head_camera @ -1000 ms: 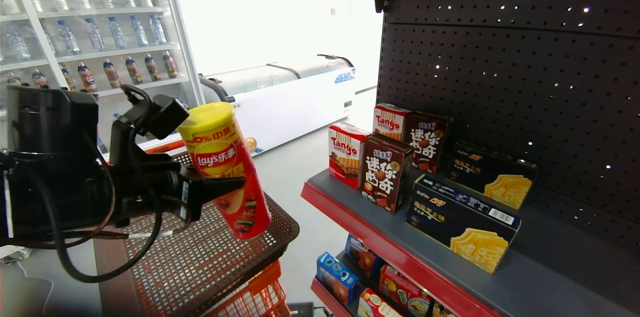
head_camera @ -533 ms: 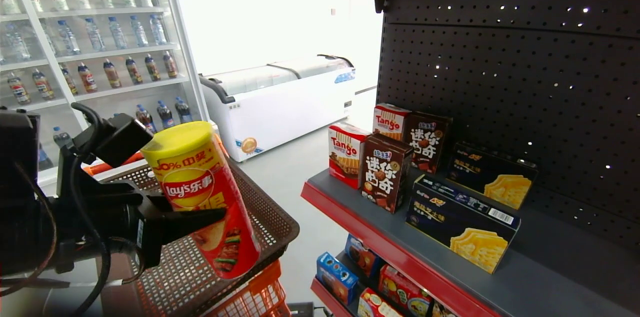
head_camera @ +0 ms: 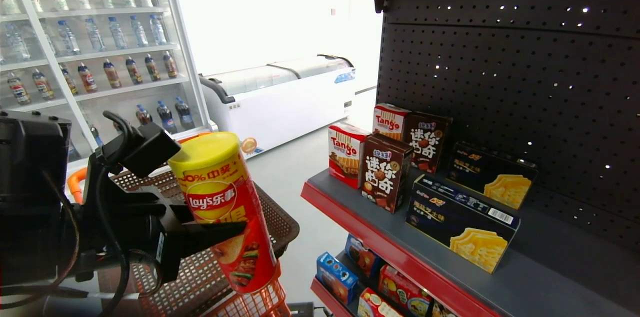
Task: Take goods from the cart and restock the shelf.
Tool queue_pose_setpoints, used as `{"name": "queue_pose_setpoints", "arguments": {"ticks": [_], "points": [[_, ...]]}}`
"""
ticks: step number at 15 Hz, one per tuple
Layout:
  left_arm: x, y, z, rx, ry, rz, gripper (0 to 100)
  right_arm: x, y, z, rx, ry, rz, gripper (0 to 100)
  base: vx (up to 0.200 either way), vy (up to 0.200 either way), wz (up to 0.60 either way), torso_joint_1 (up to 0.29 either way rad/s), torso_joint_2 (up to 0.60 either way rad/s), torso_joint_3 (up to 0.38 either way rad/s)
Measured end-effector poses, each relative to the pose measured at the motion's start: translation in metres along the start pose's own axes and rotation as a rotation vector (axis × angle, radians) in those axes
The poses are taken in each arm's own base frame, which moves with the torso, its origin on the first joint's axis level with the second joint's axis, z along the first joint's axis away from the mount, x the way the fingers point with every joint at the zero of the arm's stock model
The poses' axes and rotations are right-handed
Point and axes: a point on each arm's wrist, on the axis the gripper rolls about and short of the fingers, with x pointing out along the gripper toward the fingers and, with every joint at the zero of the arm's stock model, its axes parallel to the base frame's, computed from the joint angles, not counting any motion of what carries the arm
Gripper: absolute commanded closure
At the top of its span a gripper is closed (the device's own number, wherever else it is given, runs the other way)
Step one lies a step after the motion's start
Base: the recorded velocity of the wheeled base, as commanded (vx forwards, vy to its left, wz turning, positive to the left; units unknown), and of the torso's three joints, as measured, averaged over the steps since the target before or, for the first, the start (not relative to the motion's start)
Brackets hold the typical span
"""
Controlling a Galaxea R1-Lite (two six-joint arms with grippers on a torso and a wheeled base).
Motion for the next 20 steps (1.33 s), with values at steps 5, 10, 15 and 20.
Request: {"name": "queue_pose_setpoints", "arguments": {"ticks": [5, 10, 15, 20], "points": [[0.013, -0.007, -0.001, 0.015, 0.037, -0.054, 100, 0.000, 0.000, 0.000, 0.000, 0.000, 0.000, 0, 0.000, 0.000, 0.00, 0.000, 0.00, 0.000], [0.017, -0.014, -0.003, 0.026, 0.054, -0.096, 100, 0.000, 0.000, 0.000, 0.000, 0.000, 0.000, 0, 0.000, 0.000, 0.00, 0.000, 0.00, 0.000], [0.017, -0.021, -0.005, 0.040, 0.060, -0.140, 100, 0.000, 0.000, 0.000, 0.000, 0.000, 0.001, 0, 0.000, 0.000, 0.00, 0.000, 0.00, 0.000], [0.016, -0.023, -0.006, 0.044, 0.061, -0.152, 100, 0.000, 0.000, 0.000, 0.000, 0.000, 0.001, 0, 0.000, 0.000, -0.24, 0.001, 0.00, 0.002]]}}
